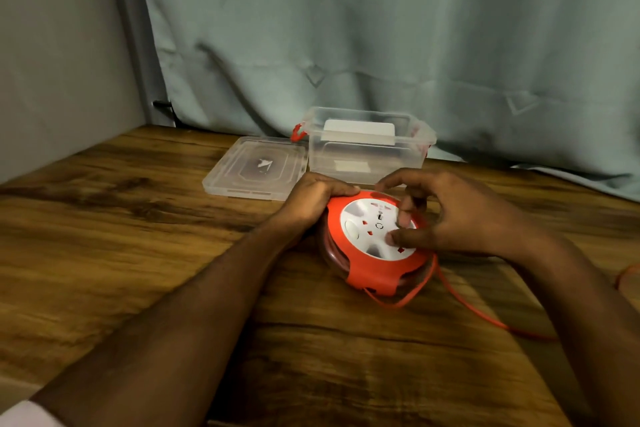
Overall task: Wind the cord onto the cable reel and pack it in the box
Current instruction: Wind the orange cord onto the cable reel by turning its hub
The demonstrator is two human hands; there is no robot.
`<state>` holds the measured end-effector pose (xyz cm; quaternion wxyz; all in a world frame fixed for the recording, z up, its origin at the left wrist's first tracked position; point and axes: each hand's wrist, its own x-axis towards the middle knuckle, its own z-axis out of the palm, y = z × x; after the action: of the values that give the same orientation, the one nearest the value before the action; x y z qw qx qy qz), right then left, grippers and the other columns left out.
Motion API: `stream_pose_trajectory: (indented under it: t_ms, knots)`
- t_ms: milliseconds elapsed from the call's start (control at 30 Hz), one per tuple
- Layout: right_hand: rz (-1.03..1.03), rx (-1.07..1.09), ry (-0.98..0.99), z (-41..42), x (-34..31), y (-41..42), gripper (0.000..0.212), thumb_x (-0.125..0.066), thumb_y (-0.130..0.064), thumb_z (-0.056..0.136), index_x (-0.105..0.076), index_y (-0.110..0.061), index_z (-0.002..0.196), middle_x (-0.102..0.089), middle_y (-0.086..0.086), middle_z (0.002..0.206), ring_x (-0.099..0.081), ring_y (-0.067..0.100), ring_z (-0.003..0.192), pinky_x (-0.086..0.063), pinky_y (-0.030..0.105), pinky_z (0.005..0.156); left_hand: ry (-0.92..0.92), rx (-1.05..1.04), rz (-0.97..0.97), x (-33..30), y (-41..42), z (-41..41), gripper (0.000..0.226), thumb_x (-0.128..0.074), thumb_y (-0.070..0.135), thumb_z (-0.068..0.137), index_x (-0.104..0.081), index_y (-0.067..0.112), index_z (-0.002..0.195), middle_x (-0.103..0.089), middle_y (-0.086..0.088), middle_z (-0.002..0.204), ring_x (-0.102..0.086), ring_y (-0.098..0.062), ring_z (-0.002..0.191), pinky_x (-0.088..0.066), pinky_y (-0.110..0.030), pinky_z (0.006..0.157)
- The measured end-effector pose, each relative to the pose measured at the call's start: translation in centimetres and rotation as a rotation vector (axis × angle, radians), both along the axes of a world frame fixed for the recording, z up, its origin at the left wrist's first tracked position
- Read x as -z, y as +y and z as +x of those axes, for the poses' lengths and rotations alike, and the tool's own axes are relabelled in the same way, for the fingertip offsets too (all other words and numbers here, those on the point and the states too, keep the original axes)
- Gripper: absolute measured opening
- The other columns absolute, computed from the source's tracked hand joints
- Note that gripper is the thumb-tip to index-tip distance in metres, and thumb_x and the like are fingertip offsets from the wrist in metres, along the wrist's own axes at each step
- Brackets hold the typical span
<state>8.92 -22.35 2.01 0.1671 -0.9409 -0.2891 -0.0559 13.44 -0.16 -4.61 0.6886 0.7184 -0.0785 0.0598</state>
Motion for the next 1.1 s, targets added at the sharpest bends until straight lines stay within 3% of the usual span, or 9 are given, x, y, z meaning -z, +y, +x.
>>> stream_pose_trajectory:
  t_ms: [100, 167, 300, 433, 667, 867, 1100]
  knots:
    - [-0.061, 0.012, -0.007, -0.6, -0.1, 0.6, 0.082, -0.071, -0.079, 0.054, -0.053, -0.054, 0.130, -0.069, -0.023, 0.088, -0.063, 0.001, 0.082, -0.057, 0.038, 0.072, 0.034, -0.026, -0.054, 0.0, 0.0, 0.0, 0.018, -0.071, 0.008, 0.084, -0.077, -0.007, 0.093, -0.078, -0.021, 0.089, -0.074, -0.035, 0.083, -0.060, -0.039, 0.079]
    - [-0.074, 0.035, -0.020, -0.8, 0.0, 0.9, 0.079, -0.074, -0.079, 0.057, -0.053, -0.053, 0.128, -0.069, -0.020, 0.085, -0.061, 0.002, 0.076, -0.053, 0.035, 0.065, 0.036, -0.029, -0.050, -0.1, -0.1, 0.0, 0.016, -0.072, 0.010, 0.084, -0.078, -0.004, 0.090, -0.078, -0.019, 0.086, -0.075, -0.036, 0.082, -0.060, -0.040, 0.080]
    - [-0.080, 0.152, -0.037, -0.9, 0.1, 1.8, 0.058, -0.079, -0.076, 0.059, -0.059, -0.044, 0.103, -0.069, -0.016, 0.078, -0.062, 0.005, 0.074, -0.043, 0.029, 0.059, 0.053, -0.032, -0.046, -0.1, -0.1, -0.1, 0.012, -0.073, 0.012, 0.084, -0.079, 0.002, 0.082, -0.078, -0.016, 0.080, -0.074, -0.029, 0.071, -0.061, -0.034, 0.073]
    - [-0.029, 0.231, -0.060, -0.6, 0.5, 2.0, 0.064, -0.069, -0.085, 0.044, -0.060, -0.035, 0.082, -0.068, -0.012, 0.072, -0.063, 0.009, 0.073, -0.047, 0.031, 0.060, 0.054, -0.042, -0.050, -0.1, -0.2, -0.2, 0.012, -0.072, 0.012, 0.084, -0.079, 0.002, 0.084, -0.078, -0.016, 0.081, -0.075, -0.030, 0.074, -0.061, -0.036, 0.076]
    - [-0.008, 0.312, -0.046, -1.3, 0.4, 3.4, 0.055, -0.084, -0.069, 0.060, -0.060, -0.020, 0.062, -0.061, -0.010, 0.063, -0.057, 0.008, 0.067, -0.036, 0.028, 0.054, 0.086, -0.024, -0.063, 0.0, -0.1, 0.0, 0.011, -0.073, 0.012, 0.082, -0.081, 0.005, 0.079, -0.078, -0.020, 0.086, -0.076, -0.039, 0.084, -0.060, -0.050, 0.089]
    - [0.024, 0.385, 0.037, -0.9, 0.7, 4.4, 0.048, -0.082, -0.068, 0.062, -0.073, -0.021, 0.064, -0.074, -0.007, 0.071, -0.071, 0.010, 0.073, -0.062, 0.037, 0.068, 0.111, -0.005, -0.056, 0.0, -0.1, -0.1, 0.012, -0.072, 0.012, 0.084, -0.081, 0.007, 0.078, -0.078, -0.018, 0.086, -0.076, -0.036, 0.083, -0.060, -0.047, 0.088]
    - [0.087, 0.421, 0.076, 0.1, 1.6, 4.7, 0.050, -0.083, -0.067, 0.066, -0.074, -0.019, 0.077, -0.074, -0.003, 0.074, -0.073, 0.015, 0.076, -0.061, 0.034, 0.068, 0.063, -0.018, -0.005, -0.1, 0.0, 0.1, 0.015, -0.073, 0.010, 0.084, -0.081, 0.015, 0.072, -0.079, -0.011, 0.082, -0.077, -0.030, 0.080, -0.060, -0.043, 0.086]
